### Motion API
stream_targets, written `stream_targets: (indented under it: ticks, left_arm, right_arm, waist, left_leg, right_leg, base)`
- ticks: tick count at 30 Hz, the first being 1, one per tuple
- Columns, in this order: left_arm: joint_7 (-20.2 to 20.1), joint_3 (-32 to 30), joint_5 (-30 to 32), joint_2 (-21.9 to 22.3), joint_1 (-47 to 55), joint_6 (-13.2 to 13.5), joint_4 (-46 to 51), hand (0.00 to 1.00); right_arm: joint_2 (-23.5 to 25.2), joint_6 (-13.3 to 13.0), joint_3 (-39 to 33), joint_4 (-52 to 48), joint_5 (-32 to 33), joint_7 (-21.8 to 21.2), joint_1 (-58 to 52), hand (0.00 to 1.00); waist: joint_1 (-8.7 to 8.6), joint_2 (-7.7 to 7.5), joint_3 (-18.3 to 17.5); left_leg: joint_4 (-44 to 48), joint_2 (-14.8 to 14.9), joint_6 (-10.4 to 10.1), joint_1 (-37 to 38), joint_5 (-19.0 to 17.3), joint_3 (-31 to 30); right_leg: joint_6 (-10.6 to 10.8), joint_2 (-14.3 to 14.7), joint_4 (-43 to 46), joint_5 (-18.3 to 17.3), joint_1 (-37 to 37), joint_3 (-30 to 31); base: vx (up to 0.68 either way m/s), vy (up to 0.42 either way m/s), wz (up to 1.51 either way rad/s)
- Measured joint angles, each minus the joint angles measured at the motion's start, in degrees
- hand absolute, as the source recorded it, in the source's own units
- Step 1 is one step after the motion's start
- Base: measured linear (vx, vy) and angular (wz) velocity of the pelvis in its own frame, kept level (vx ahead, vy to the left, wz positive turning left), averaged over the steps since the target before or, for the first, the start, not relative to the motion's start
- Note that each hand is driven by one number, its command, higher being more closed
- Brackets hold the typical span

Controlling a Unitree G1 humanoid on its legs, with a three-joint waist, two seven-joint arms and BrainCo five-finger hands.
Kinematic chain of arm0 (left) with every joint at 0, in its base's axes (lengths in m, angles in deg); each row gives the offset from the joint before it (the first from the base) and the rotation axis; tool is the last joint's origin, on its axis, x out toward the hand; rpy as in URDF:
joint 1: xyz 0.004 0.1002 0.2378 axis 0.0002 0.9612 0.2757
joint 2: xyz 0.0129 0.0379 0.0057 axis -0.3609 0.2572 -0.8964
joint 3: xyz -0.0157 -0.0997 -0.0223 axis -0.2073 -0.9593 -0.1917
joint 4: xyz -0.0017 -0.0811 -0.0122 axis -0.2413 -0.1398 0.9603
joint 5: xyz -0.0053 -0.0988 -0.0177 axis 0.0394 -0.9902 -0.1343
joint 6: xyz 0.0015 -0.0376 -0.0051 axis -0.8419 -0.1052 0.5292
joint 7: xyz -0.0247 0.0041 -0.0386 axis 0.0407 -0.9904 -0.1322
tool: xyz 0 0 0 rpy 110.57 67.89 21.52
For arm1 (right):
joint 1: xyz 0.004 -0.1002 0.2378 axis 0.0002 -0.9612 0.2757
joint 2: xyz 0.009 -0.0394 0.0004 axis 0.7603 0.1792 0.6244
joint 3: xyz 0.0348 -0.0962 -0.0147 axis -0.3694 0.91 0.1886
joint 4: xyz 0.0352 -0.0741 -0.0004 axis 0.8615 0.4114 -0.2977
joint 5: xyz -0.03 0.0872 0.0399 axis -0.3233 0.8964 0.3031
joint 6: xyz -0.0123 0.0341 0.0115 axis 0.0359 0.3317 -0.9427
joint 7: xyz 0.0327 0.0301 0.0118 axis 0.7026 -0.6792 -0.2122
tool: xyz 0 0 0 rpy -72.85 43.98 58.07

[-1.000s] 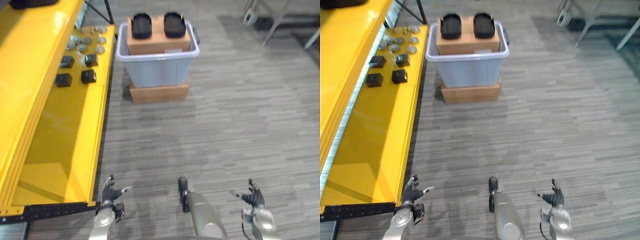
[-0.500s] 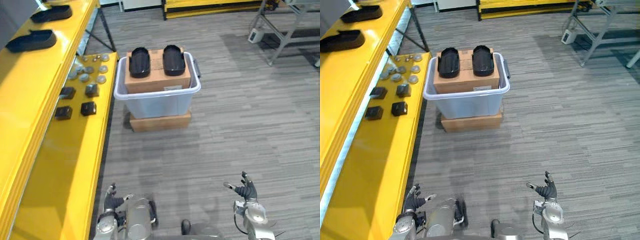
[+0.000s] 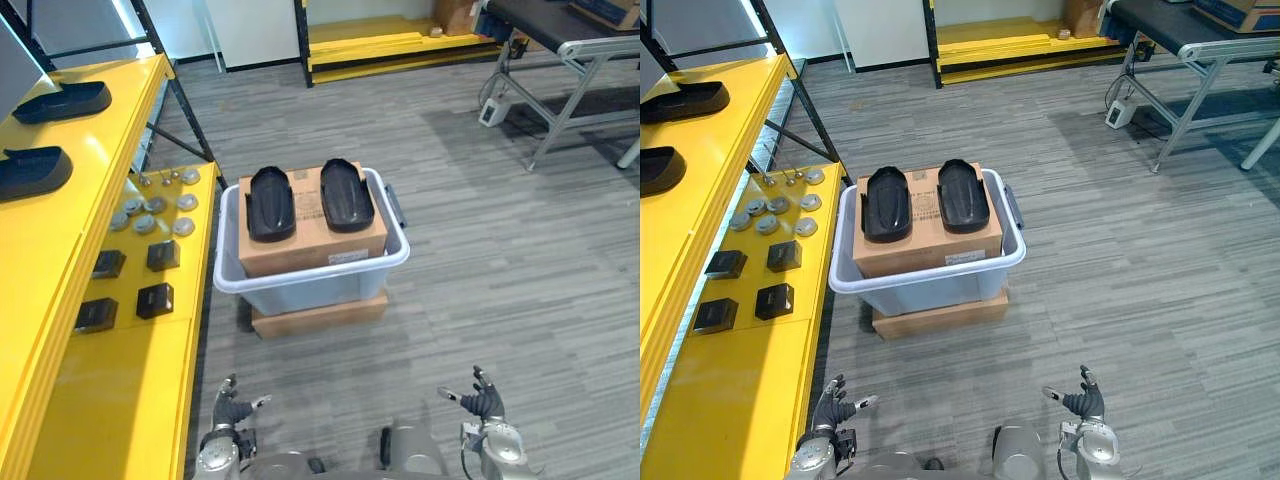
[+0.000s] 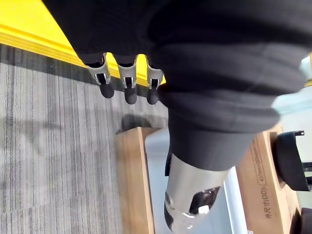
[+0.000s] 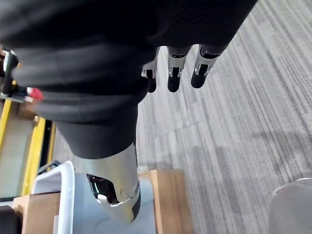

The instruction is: Walk over and take plastic housings, then place them on the shelf

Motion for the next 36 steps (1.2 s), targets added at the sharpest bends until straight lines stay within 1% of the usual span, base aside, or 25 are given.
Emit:
stream_targets:
  ticks: [1, 2, 3, 4, 6, 7, 8, 9, 10, 11, 12, 13, 14, 15, 17, 20, 23, 24, 25, 26, 27, 29, 32, 33, 36]
  left_arm:
    - [-0.01, -0.08, -0.03, 0.61, -0.24, 0.00, 0.11, 0.00]
    - [0.00, -0.24, -0.02, 0.86, -0.37, 0.00, 0.13, 0.00]
    - [0.00, -0.93, -0.03, 1.96, -0.52, 0.00, 0.52, 0.00]
    - [-0.06, -0.93, -0.02, 2.79, -0.11, 0.05, 1.78, 0.00]
    - [-0.07, -0.93, -0.03, 2.88, 0.56, 0.07, 2.22, 0.00]
    - [-0.06, -0.99, -0.03, 2.89, 0.70, 0.07, 2.36, 0.00]
    - [-0.04, -1.08, -0.03, 2.88, 0.72, 0.05, 2.36, 0.00]
    - [-0.05, -1.04, -0.03, 2.90, 0.71, 0.03, 2.35, 0.00]
    - [-0.06, -0.94, -0.03, 3.05, 0.63, -0.01, 2.34, 0.00]
    - [-0.05, -0.84, -0.04, 2.79, 0.42, -0.03, 1.64, 0.00]
    - [-0.02, -0.78, -0.05, 2.44, 0.02, -0.11, 1.20, 0.00]
    - [-0.03, -0.65, -0.04, 1.78, -0.01, -0.03, 1.29, 0.00]
    - [-0.03, -0.65, -0.03, 1.30, 0.37, -0.07, 1.20, 0.00]
    - [-0.04, -0.64, -0.02, 1.06, 0.83, -0.08, 1.05, 0.00]
    - [-0.03, -0.58, -0.01, 0.78, 1.48, -0.12, 0.88, 0.00]
    - [-0.04, -0.50, 0.12, 0.72, 1.98, -0.12, 0.87, 0.00]
    - [-0.05, -0.49, 0.14, 0.66, 2.07, -0.13, 0.88, 0.00]
    - [-0.05, -0.50, 0.29, 0.66, 2.32, -0.13, 0.88, 0.00]
    - [-0.06, -0.50, 0.55, 0.63, 2.53, -0.12, 0.88, 0.00]
    - [-0.07, -0.49, 1.08, 0.44, 3.05, -0.13, 0.93, 0.00]
    - [-0.08, -0.45, 1.70, 0.05, 3.43, -0.13, 0.93, 0.00]
    - [-0.10, 0.01, 2.10, -0.73, 3.97, -0.12, 0.95, 0.00]
    - [-0.36, 0.20, 2.21, -1.05, 4.23, -0.11, 0.95, 0.00]
    - [-1.16, 0.23, 2.27, -1.30, 4.18, -0.10, 0.96, 0.00]
    - [-1.33, 0.79, 2.94, -1.61, 4.23, -0.07, 0.96, 0.00]
  right_arm:
    - [0.07, 0.00, -0.07, -0.11, 0.01, -0.01, -0.32, 0.00]
    - [0.22, 0.00, -0.02, -0.17, 0.03, -0.01, -0.50, 0.00]
    - [0.80, 0.08, 0.17, -1.37, 0.06, 0.00, -1.84, 0.00]
    - [1.92, 0.04, 0.46, -3.69, 0.22, -0.02, -3.21, 0.00]
    - [2.83, -0.40, 0.28, -4.70, 0.68, 0.01, -2.95, 0.00]
    - [3.05, -0.54, 0.16, -4.83, 0.89, 0.06, -2.66, 0.00]
    - [3.39, -0.53, 0.08, -4.69, 1.26, 0.07, -2.36, 0.00]
    - [3.42, -0.53, -0.01, -4.57, 1.33, 0.08, -2.34, 0.00]
    - [3.27, -0.50, -0.23, -4.28, 2.17, 0.14, -2.45, 0.00]
    - [3.29, -0.39, -0.94, -3.60, 2.31, 0.30, -2.16, 0.00]
    - [3.59, -0.25, -0.93, -3.53, 2.33, 0.40, -2.11, 0.00]
    - [3.90, -0.25, -0.92, -3.69, 2.37, 0.43, -2.27, 0.00]
    - [4.09, -0.27, -0.92, -4.14, 2.37, 0.64, -2.35, 0.00]
    - [4.10, -0.30, -0.95, -5.11, 2.37, 1.09, -2.52, 0.00]
    - [4.09, -0.45, -0.99, -7.06, 2.36, 1.16, -2.90, 0.00]
    - [4.09, -0.66, -1.65, -12.01, 2.29, 1.28, -4.27, 0.00]
    - [4.04, -0.66, -3.15, -17.34, 2.26, 1.75, -5.32, 0.00]
    - [4.04, -0.71, -3.59, -21.27, 2.21, 2.37, -6.02, 0.00]
    - [4.04, -0.77, -3.93, -23.14, 2.20, 2.43, -6.56, 0.00]
    - [3.99, -1.16, -4.63, -26.25, 1.91, 2.49, -7.07, 0.00]
    - [3.73, -1.79, -5.16, -28.08, 1.12, 2.64, -7.05, 0.00]
    - [2.94, -1.82, -5.16, -29.83, -0.16, 2.98, -7.46, 0.00]
    - [2.63, -1.82, -5.10, -33.57, -1.24, 3.49, -6.95, 0.00]
    - [2.38, -1.95, -5.01, -34.38, -2.12, 3.52, -5.72, 0.00]
    - [1.12, -1.91, -4.69, -34.78, -3.29, 3.70, -2.81, 0.00]
  waist:
    - [-0.25, -0.05, 0.04]
    - [-0.23, -0.17, 0.11]
    - [-0.09, -0.41, 0.26]
    - [0.54, -0.89, 0.58]
    - [0.55, -0.98, 0.51]
    - [0.75, -0.91, 0.48]
    - [1.01, -0.90, 0.49]
    - [1.34, -0.90, 0.48]
    - [1.56, -0.36, 0.17]
    - [1.70, 0.91, -0.31]
    - [1.67, 0.36, -0.42]
    - [1.76, -0.82, -0.52]
    - [1.91, -1.44, -0.82]
    - [1.91, -1.66, -0.93]
    - [1.83, -1.54, -1.05]
    - [1.63, -0.84, -1.74]
    - [1.42, -0.59, -1.97]
    - [1.22, -0.60, -2.12]
    - [1.03, -0.70, -2.30]
    - [0.43, -0.78, -2.73]
    - [0.28, -1.07, -2.99]
    - [0.31, -1.51, -3.98]
    - [0.40, -1.49, -4.61]
    - [0.39, -1.48, -4.62]
    - [0.66, -1.41, -4.65]
  left_leg:
    - [6.13, 0.77, -1.71, -2.56, 1.41, -1.07]
    - [8.41, 0.99, -1.85, -3.40, 1.96, -1.20]
    - [17.79, 2.38, -2.14, -6.96, 5.08, -0.98]
    - [27.36, 5.27, -1.15, -10.43, 4.57, 1.13]
    - [29.99, 7.01, 0.60, -12.59, 3.28, 4.12]
    - [28.77, 7.56, 1.57, -13.30, 2.67, 5.69]
    - [24.53, 7.21, 2.25, -14.52, 2.23, 6.31]
    - [19.08, 6.49, 2.34, -14.69, 2.18, 6.20]
    - [4.90, 4.18, 1.22, -14.16, 4.54, 4.04]
    - [-1.09, 3.24, 0.88, -13.39, 9.22, 2.69]
    - [-1.79, 2.52, 1.13, -13.00, 9.43, 2.80]
    - [-2.92, 1.88, 1.19, -12.27, 9.40, 3.51]
    - [-3.87, 1.09, 1.36, -11.58, 9.47, 4.05]
    - [-5.65, 0.39, 1.98, -10.24, 9.85, 4.71]
    - [-7.56, -0.40, 2.32, -8.48, 10.16, 5.47]
    - [-10.43, -1.06, 2.33, -7.18, 11.26, 5.76]
    - [-13.39, -1.04, 1.94, -6.29, 12.81, 5.67]
    - [-14.38, -0.93, 1.78, -6.07, 13.33, 5.60]
    - [-14.92, -0.90, 1.71, -6.06, 13.63, 5.61]
    - [-15.79, -0.80, 1.61, -6.06, 14.06, 5.57]
    - [-15.88, -0.67, 1.58, -6.04, 14.08, 5.57]
    - [-16.31, -0.61, 1.51, -6.02, 14.12, 5.54]
    - [-17.65, -0.75, 1.69, -5.99, 14.86, 5.50]
    - [-18.21, -0.91, 1.84, -6.06, 15.24, 5.35]
    - [-19.21, -1.27, 2.16, -6.11, 15.84, 5.09]
  right_leg:
    - [-0.52, -0.36, -0.18, -1.54, 1.72, -1.55]
    - [-0.60, -0.49, -0.35, -1.84, 2.37, -1.98]
    - [-1.26, -0.79, -1.82, -2.72, 5.85, -3.60]
    - [-1.92, -0.44, -4.70, -3.12, 10.50, -5.27]
    - [-2.18, -0.14, -7.35, -3.23, 13.75, -6.03]
    - [-2.21, 0.03, -8.70, -3.20, 15.16, -6.10]
    - [-2.11, 0.07, -9.89, -3.09, 16.48, -5.97]
    - [-1.96, 0.02, -10.32, -2.98, 17.01, -5.65]
    - [-1.27, 0.20, -10.54, -3.06, 17.32, -5.02]
    - [0.18, 1.14, -10.40, -3.70, 17.19, -3.97]
    - [0.50, 0.75, -10.75, -3.56, 17.39, -3.71]
    - [1.14, -0.09, -11.25, -3.79, 17.44, -2.52]
    - [1.53, -0.83, -11.57, -3.85, 17.59, -2.03]
    - [1.61, -1.34, -11.82, -3.90, 17.99, -1.38]
    - [1.95, -1.70, -12.41, -3.87, 18.65, -0.75]
    - [2.13, -1.84, -12.59, -3.97, 18.34, -0.45]
    - [2.13, -1.45, -12.61, -3.97, 18.17, -0.53]
    - [2.13, -1.22, -12.61, -3.96, 17.83, -0.57]
    - [2.12, -1.11, -12.61, -3.96, 17.38, -0.54]
    - [2.11, -0.90, -12.61, -3.94, 17.29, -0.57]
    - [2.09, -0.74, -12.65, -3.93, 17.26, -0.56]
    - [1.99, -0.57, -13.08, -3.84, 17.28, -0.59]
    - [2.14, -0.55, -14.41, -3.12, 17.36, -0.69]
    - [2.16, -0.63, -14.86, -2.81, 17.33, -0.83]
    - [2.38, -0.86, -15.76, -2.25, 17.41, -1.12]
  base:
    - [0.33, -0.259, 0.45]
    - [0.31, -0.245, 0.65]
    - [0.29, -0.193, 0.57]
    - [0.27, -0.167, 0.54]
    - [0.18, -0.096, 0.19]
    - [0.22, -0.048, 0.04]
    - [0.19, 0.005, -0.08]
    - [0.27, 0.093, -0.20]
    - [0.26, 0.181, -0.26]
    - [0.26, 0.180, -0.17]
    - [0.19, 0.148, -0.11]
    - [0.11, 0.097, -0.09]
    - [0.10, 0.119, -0.18]
    - [0.07, 0.089, -0.15]
    - [0.03, 0.066, -0.16]
    - [0.01, 0.019, -0.06]
    - [0.00, -0.028, 0.00]
    - [-0.01, -0.050, -0.01]
    - [-0.01, -0.050, -0.01]
    - [0.01, -0.045, -0.02]
    - [0.01, -0.043, -0.01]
    - [0.01, -0.018, -0.01]
    - [0.01, -0.006, 0.01]
    - [0.00, 0.007, 0.05]
    - [-0.01, 0.018, 0.07]
